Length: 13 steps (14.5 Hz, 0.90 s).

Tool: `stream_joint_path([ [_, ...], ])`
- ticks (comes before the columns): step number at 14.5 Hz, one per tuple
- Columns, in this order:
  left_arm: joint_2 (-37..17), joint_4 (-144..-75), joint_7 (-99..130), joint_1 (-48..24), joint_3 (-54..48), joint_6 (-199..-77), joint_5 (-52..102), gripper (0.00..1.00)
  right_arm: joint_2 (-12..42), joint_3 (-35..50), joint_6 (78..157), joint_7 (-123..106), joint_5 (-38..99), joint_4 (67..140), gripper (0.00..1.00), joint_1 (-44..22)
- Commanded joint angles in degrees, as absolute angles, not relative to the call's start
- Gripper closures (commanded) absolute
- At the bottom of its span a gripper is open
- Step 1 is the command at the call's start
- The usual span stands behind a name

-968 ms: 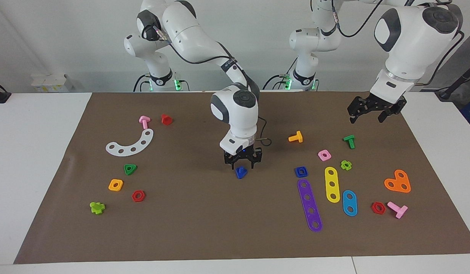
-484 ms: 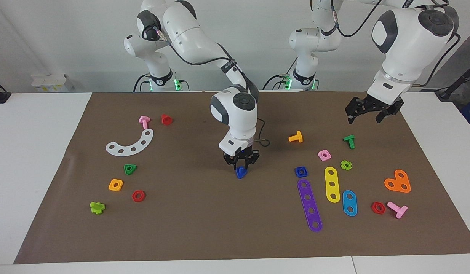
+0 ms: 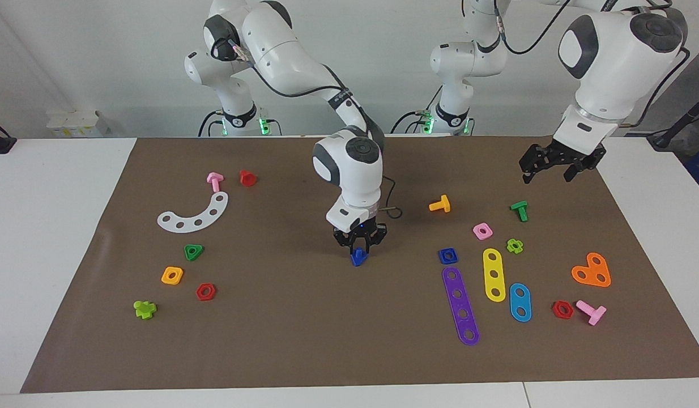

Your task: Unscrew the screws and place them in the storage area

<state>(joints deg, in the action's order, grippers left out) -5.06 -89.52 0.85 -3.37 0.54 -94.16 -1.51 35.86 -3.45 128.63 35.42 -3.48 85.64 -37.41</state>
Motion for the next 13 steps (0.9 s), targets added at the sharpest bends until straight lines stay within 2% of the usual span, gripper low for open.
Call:
stream_joint_path([
  [1, -3.16, -91.85, 0.7, -2.81, 0.18, -95.54, -2.46, 0.0, 35.33, -3.43, 129.46, 34.63, -4.31, 86.66, 1.0, -37.35],
  [4, -3.16, -91.85, 0.7, -2.81, 0.18, -95.54, -2.46, 0.0, 34.63, -4.22, 128.15, 35.16, -4.22, 85.78, 1.0, -37.36],
  [8, -3.16, -91.85, 0.7, -2.81, 0.18, -95.54, -2.46, 0.0, 24.29, -5.45, 125.69, 31.75, -4.48, 90.42, 1.0, -30.52],
  [11, -3.16, -91.85, 0.7, -2.81, 0.18, -95.54, -2.46, 0.0, 14.27, -5.45, 125.15, 22.71, -4.31, 102.34, 1.0, -23.84],
  [13, -3.16, -91.85, 0.7, -2.81, 0.18, -95.54, -2.46, 0.0, 10.56, -5.36, 126.99, 15.76, -3.52, 109.57, 1.0, -19.36],
])
